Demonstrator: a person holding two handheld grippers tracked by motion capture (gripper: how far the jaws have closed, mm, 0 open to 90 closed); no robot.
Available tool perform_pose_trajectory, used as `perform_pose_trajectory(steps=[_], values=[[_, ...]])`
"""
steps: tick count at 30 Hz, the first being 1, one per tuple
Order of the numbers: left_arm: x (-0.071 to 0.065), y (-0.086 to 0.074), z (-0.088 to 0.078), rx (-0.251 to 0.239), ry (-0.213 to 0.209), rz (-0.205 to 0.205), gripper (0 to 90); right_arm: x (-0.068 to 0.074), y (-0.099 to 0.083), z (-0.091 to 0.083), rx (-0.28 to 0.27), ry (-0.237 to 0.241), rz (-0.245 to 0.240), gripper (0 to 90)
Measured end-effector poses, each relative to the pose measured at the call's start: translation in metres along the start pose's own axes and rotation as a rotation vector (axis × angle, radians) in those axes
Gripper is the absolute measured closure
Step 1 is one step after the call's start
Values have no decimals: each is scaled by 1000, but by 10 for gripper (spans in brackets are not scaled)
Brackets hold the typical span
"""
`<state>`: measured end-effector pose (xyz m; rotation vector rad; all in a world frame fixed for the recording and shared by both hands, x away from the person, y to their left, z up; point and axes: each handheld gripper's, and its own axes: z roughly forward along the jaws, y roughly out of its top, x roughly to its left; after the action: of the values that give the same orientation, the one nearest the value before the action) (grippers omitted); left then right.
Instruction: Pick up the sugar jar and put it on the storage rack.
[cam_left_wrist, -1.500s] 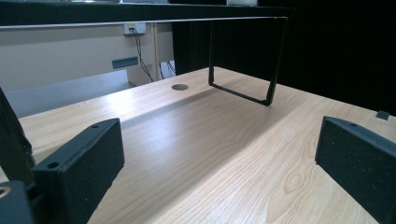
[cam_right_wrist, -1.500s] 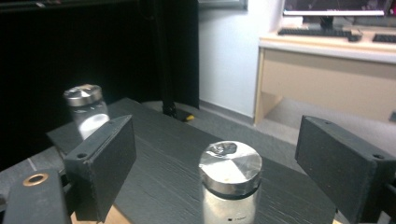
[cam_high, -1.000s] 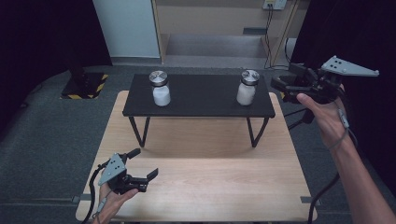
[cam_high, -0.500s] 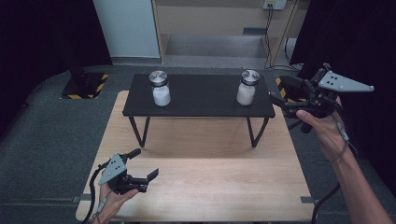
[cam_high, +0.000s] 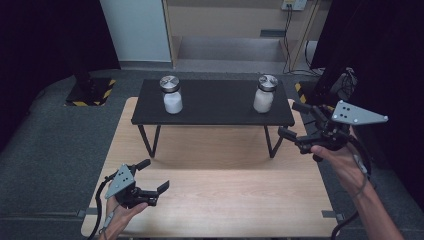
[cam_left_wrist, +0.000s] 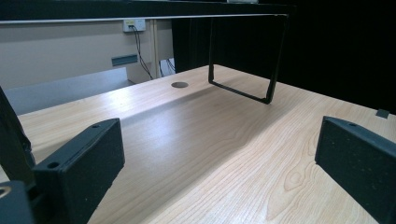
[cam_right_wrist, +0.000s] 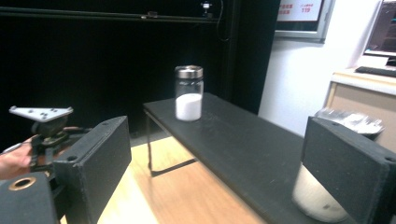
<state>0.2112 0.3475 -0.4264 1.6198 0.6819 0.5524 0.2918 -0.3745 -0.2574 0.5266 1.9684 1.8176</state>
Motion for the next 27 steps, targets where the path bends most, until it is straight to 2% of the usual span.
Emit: perform_pose_trajectory(steps=[7, 14, 17, 27], values=[[0, 0, 0, 1, -1, 2, 3, 12, -33, -4, 9, 13, 29, 86], [0, 0, 0, 0, -4, 2, 3, 26, -66, -9, 29, -4, 33, 86], [0, 0, 0, 2, -6, 1, 3, 33, -79, -10, 33, -22, 17, 86], [1, 0, 1, 5, -18, 6, 3, 52, -112, -6, 41, -38, 0, 86]])
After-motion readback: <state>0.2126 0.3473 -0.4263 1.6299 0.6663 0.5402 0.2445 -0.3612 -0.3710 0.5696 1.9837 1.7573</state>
